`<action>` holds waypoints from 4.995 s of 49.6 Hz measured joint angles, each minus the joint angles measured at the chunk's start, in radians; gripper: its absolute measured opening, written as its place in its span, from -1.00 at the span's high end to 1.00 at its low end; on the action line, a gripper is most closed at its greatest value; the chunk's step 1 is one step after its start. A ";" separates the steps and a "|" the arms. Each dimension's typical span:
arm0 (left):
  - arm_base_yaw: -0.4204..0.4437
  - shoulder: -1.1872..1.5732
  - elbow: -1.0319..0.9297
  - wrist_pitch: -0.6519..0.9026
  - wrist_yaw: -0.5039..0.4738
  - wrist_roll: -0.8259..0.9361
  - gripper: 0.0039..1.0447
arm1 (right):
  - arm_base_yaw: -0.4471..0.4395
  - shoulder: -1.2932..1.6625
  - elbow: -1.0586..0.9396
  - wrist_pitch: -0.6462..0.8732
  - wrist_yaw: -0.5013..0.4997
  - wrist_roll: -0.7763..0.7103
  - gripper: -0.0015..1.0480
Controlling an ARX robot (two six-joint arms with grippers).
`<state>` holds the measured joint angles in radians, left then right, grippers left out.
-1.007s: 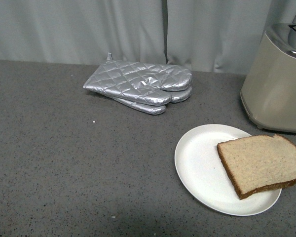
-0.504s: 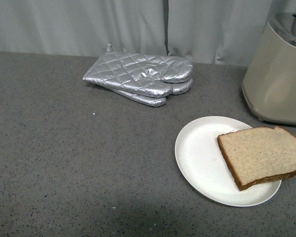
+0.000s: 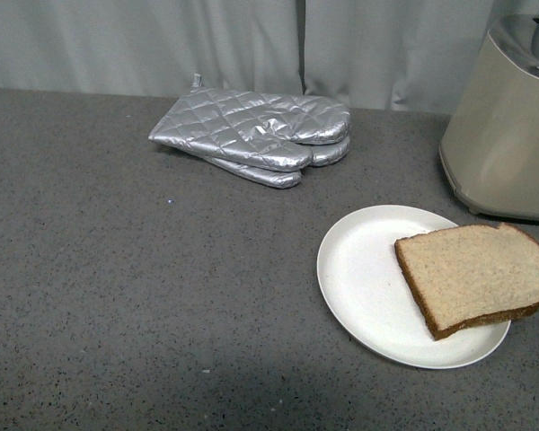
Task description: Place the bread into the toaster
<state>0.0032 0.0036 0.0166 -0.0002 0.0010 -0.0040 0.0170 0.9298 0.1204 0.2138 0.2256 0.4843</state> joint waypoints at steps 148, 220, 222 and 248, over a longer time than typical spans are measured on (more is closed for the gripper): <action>0.000 0.000 0.000 0.000 0.000 0.000 -0.88 | 0.198 1.161 0.421 0.657 0.043 0.534 -0.15; 0.000 0.000 0.000 0.000 0.000 0.000 -0.88 | 0.008 0.650 0.818 0.168 0.551 0.277 0.95; 0.000 0.000 0.000 0.000 0.000 0.000 -0.88 | 0.004 0.661 0.822 0.168 0.557 0.279 0.95; 0.000 0.000 0.000 0.000 0.000 0.000 -0.88 | -0.004 0.747 0.909 0.079 0.705 0.301 0.95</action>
<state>0.0032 0.0036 0.0166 -0.0002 0.0010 -0.0040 0.0128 1.6768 1.0290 0.2928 0.9306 0.7856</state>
